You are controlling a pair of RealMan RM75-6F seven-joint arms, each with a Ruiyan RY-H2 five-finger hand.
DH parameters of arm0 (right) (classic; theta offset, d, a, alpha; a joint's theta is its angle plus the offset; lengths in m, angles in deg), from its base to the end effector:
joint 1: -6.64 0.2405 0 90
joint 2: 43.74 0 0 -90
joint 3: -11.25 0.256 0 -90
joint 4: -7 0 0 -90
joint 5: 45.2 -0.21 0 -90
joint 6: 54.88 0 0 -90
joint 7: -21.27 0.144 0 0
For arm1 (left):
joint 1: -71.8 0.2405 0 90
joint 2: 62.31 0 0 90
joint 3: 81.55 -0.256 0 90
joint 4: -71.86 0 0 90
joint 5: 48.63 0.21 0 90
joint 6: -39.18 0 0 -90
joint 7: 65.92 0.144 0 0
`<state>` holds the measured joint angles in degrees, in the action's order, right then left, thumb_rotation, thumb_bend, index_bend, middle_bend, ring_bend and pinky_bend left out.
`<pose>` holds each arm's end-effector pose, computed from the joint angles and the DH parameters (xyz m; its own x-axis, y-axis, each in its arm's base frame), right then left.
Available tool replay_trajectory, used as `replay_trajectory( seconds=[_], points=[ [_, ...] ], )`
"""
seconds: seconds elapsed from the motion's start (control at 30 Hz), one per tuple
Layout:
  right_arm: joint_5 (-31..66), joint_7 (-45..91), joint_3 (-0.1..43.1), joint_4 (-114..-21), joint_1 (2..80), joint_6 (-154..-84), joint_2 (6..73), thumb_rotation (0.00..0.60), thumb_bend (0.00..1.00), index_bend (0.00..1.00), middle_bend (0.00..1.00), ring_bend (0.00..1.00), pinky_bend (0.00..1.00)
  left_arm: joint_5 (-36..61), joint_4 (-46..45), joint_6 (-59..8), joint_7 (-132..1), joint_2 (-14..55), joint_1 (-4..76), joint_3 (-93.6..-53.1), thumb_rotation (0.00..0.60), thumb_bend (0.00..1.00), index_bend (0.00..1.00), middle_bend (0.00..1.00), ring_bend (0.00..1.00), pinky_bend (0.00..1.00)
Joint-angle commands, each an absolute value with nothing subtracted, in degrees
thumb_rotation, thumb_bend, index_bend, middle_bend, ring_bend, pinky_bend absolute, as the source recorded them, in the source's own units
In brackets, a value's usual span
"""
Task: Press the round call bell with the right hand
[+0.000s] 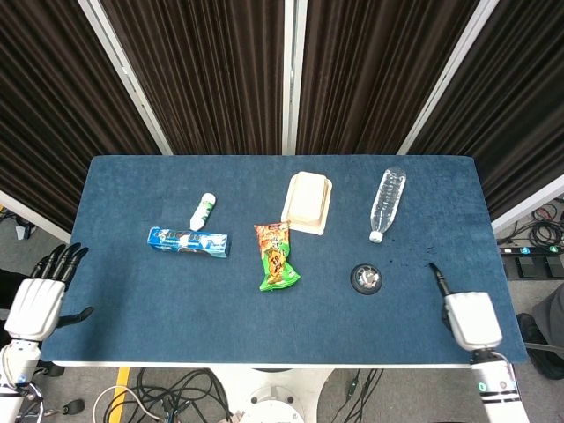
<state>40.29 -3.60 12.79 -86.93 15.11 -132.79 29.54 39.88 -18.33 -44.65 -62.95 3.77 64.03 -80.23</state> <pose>-0.2831 -0.1905 0.0861 0.6150 -0.1085 0.7810 -0.7879 -0.1245 0.6031 -0.3038 0.1911 0.1425 0.4528 0.0247 0.8913 0.8882 -0.0995 -0.4485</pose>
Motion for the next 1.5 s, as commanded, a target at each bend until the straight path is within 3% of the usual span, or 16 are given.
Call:
replay_trajectory(
  seconds=[0.03, 0.47, 1.5],
  points=[
    [38.71, -6.65, 12.59, -86.01, 16.98, -129.30, 32.34, 0.600, 1.00, 0.03, 0.94, 0.90, 0.83, 39.69, -17.99, -44.60, -63.30, 3.77, 64.11, -80.24, 0.600, 0.02, 0.07, 0.04, 0.00, 0.15],
    [33.77, -13.19, 13.15, -83.31, 20.97, -122.79, 39.00, 0.600, 1.00, 0.00, 0.94, 0.90, 0.83, 38.88, -16.48, -44.50, -64.92, 3.23, 64.44, -80.19, 0.600, 0.02, 0.07, 0.04, 0.00, 0.15],
    [24.84, -19.31, 12.70, -81.99, 25.98, -117.52, 42.91, 0.600, 1.00, 0.00, 0.94, 0.90, 0.83, 38.06, -14.97, -44.57, -67.00, 2.94, 64.81, -79.91, 0.600, 0.02, 0.07, 0.04, 0.00, 0.15]
  ],
)
